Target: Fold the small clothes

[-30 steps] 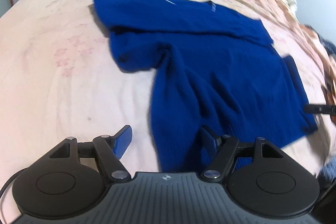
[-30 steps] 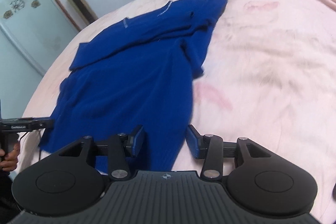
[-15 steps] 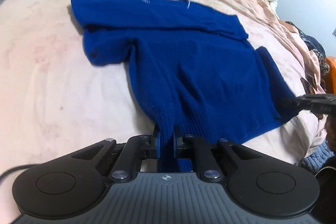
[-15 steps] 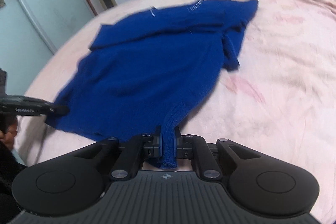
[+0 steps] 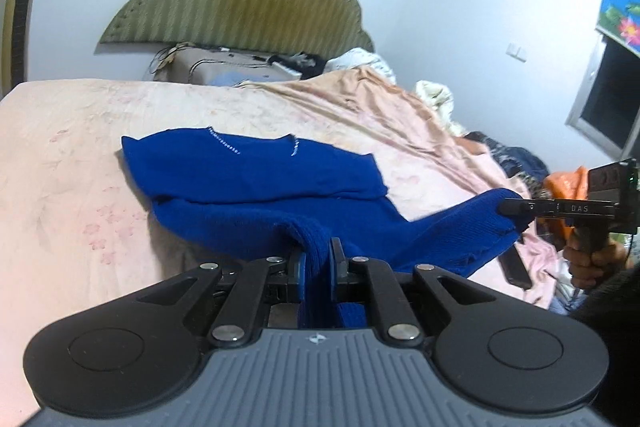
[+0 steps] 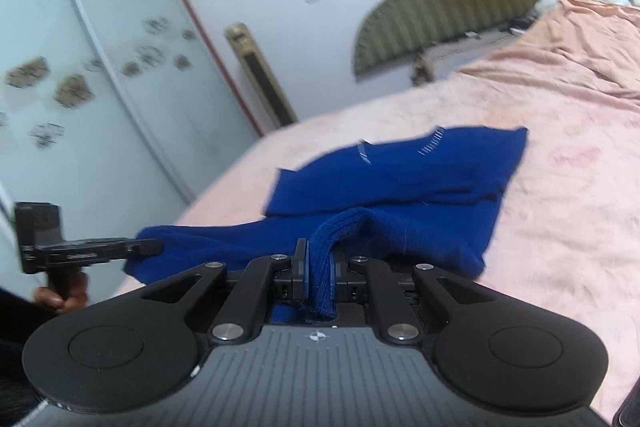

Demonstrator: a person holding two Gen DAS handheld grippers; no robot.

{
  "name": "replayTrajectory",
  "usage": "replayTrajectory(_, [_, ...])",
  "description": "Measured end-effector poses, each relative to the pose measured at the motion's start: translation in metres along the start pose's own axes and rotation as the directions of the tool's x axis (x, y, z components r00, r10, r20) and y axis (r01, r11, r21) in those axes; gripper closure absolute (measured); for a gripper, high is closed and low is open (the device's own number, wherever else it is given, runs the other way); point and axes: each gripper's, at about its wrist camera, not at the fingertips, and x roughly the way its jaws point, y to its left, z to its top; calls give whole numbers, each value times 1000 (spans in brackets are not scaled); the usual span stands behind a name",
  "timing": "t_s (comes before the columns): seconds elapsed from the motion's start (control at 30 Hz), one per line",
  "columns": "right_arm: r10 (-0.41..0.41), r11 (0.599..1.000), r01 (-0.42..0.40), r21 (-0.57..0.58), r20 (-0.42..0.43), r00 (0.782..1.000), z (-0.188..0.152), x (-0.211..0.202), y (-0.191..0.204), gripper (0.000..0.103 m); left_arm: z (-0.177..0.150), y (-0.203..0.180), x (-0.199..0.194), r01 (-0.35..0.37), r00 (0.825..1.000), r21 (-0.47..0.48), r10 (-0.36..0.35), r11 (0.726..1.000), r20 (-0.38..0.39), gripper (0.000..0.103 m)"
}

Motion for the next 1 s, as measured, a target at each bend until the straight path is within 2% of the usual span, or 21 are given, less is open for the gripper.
replayTrajectory(0.1, [38,999,-38,-20,-20,999,1,2,0,90,-2,8,6,-24,999,-17,24,1000,-22,93])
replayTrajectory(0.2, [16,1000,-16,18,-52,999,0,13,-6,90,0,17,22,-48,997,-61,45,997,-60,93])
replayTrajectory(0.3, [1,998,2,57,-53,999,1,24,-13,90,10,22,36,-72,995,-59,68,996,-77,93])
replayTrajectory(0.67, [-66,975,43,218,101,993,32,69,-55,90,72,15,93,-161,985,59,164,985,-47,92])
replayTrajectory(1.0, [-201,947,140,290,191,961,63,109,-86,90,126,24,155,-234,970,108,239,966,-38,92])
